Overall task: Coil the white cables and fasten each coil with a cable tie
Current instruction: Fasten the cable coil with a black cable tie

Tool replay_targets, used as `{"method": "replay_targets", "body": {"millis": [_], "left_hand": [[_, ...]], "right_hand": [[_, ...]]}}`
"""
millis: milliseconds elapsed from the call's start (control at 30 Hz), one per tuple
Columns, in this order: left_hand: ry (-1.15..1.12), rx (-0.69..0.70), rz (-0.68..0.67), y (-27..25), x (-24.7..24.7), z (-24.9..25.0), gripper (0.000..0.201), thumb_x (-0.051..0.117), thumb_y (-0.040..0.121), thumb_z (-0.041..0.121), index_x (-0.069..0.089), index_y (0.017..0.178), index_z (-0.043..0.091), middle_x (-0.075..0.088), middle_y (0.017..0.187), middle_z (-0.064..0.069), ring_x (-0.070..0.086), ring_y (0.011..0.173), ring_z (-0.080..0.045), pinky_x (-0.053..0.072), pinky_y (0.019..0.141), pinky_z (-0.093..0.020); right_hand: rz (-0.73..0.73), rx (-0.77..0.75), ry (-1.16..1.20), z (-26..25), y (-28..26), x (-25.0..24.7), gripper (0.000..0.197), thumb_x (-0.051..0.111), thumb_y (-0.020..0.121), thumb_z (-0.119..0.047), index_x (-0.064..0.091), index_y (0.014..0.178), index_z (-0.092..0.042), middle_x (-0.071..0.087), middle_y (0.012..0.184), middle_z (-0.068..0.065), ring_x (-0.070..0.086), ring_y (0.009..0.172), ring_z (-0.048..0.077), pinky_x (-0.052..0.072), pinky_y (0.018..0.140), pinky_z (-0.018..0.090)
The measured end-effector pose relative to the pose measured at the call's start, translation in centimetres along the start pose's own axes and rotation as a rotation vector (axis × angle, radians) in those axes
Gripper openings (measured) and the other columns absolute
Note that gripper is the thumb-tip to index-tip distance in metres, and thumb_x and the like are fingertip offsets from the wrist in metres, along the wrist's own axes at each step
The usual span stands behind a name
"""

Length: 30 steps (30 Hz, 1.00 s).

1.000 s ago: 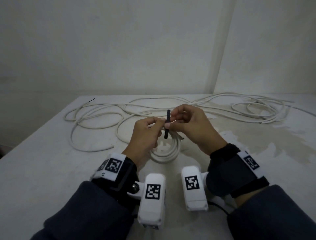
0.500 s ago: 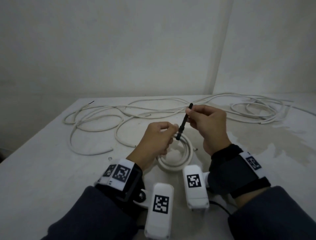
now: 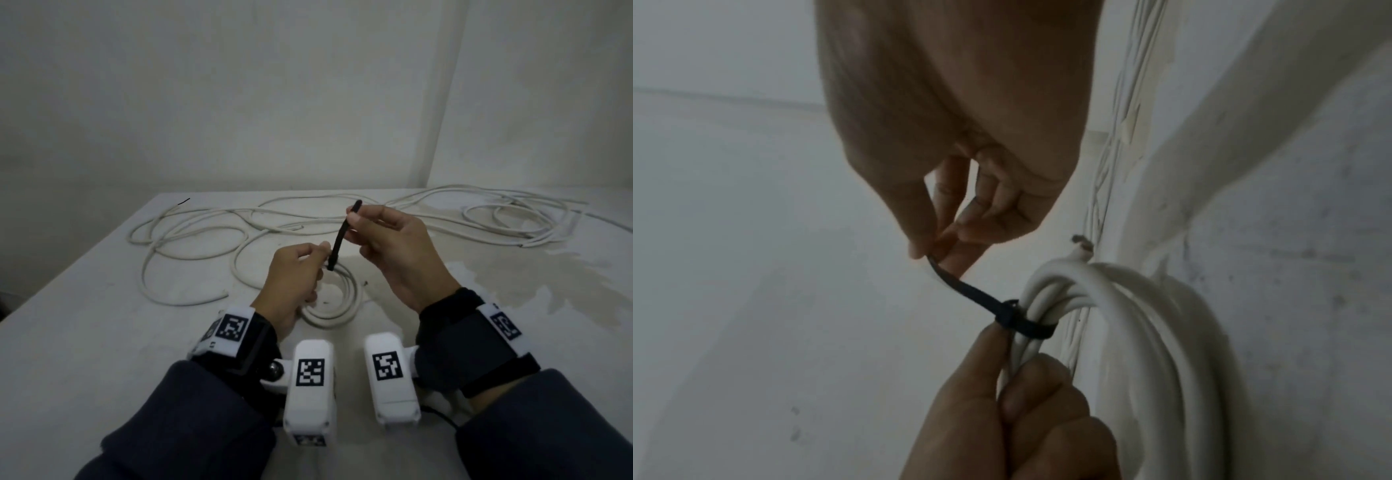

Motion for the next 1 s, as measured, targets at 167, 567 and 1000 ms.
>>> {"method": "replay_targets", "body": {"millis": [167,567,1000], "left_hand": [[-0.089,-0.064,-0.068,-0.7,0.7,0.0,0.025,0.051,0.098,0.028,0.06,0.081,0.013,0.034,0.043,0.011,0.026,0.037,-0.004,0.025,0.036,-0.018],[-0.134,-0.036,-0.209,-1.1,1.8,0.8,0.019,0.043,0.099,0.007,0.06,0.094,-0.001,0.062,0.079,-0.019,0.061,0.057,-0.018,0.055,0.055,-0.029],[0.012,0.171,-0.14,-0.9,2.0,3.0,0.024,0.064,0.089,0.013,0.058,0.067,0.007,0.048,0.05,0.005,0.033,0.041,-0.006,0.026,0.037,-0.014]], "right_hand": [[-0.105,0.014,-0.378,1.2,-0.1,0.6,0.014,0.075,0.08,-0.011,0.073,0.094,-0.008,0.073,0.086,0.009,0.065,0.07,0.004,0.047,0.058,0.012],[-0.024,-0.045,-0.243,0.9,0.2,-0.1,0.011,0.076,0.076,-0.001,0.074,0.087,-0.001,0.071,0.074,0.01,0.067,0.063,0.01,0.052,0.062,0.016],[0.159,-0.017,-0.109,1.0,0.5,-1.3,0.012,0.074,0.079,-0.008,0.07,0.068,-0.006,0.064,0.067,0.003,0.056,0.061,0.004,0.042,0.054,0.011]]}}
Point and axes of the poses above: each hand's wrist, its own y-axis towards the middle knuckle, its own x-axis out of the palm, z = x × y, the point moved 7 cm from there along y, towards the middle knuckle
